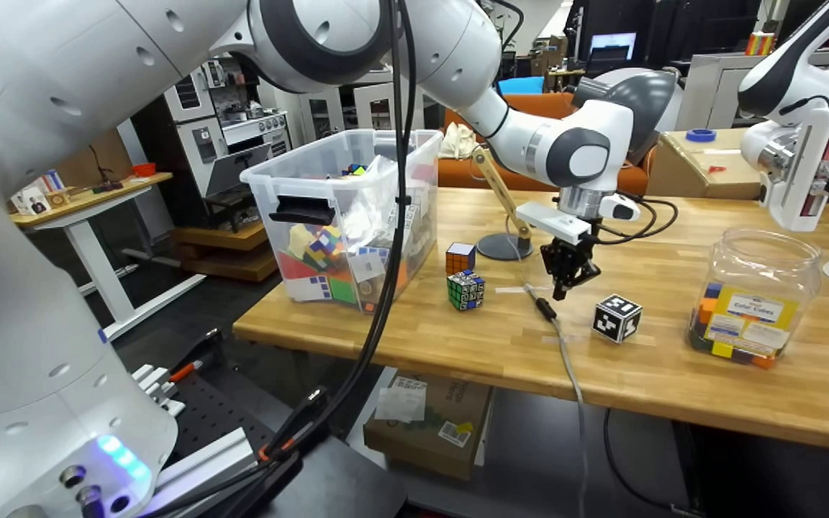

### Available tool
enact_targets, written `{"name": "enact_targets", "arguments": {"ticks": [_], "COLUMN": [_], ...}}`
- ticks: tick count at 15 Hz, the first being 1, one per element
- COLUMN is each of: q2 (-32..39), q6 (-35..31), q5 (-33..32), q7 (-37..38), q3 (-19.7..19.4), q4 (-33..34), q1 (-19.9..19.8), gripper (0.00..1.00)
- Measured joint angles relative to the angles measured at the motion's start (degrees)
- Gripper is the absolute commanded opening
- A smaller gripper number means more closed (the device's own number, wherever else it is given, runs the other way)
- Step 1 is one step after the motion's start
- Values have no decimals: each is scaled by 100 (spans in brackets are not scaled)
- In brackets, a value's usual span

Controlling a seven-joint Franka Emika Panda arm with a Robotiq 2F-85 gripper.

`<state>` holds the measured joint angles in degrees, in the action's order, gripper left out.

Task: Turn on the desk lamp

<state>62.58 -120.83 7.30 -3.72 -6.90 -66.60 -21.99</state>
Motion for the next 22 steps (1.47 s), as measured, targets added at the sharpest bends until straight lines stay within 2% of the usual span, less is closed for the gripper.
{"name": "enact_targets", "arguments": {"ticks": [8,22], "q2": [124,211], "q6": [256,339], "q5": [0,0], "q7": [58,78], "q3": [2,2], "q4": [303,292], "q1": [-7,11], "gripper": [0,0]}}
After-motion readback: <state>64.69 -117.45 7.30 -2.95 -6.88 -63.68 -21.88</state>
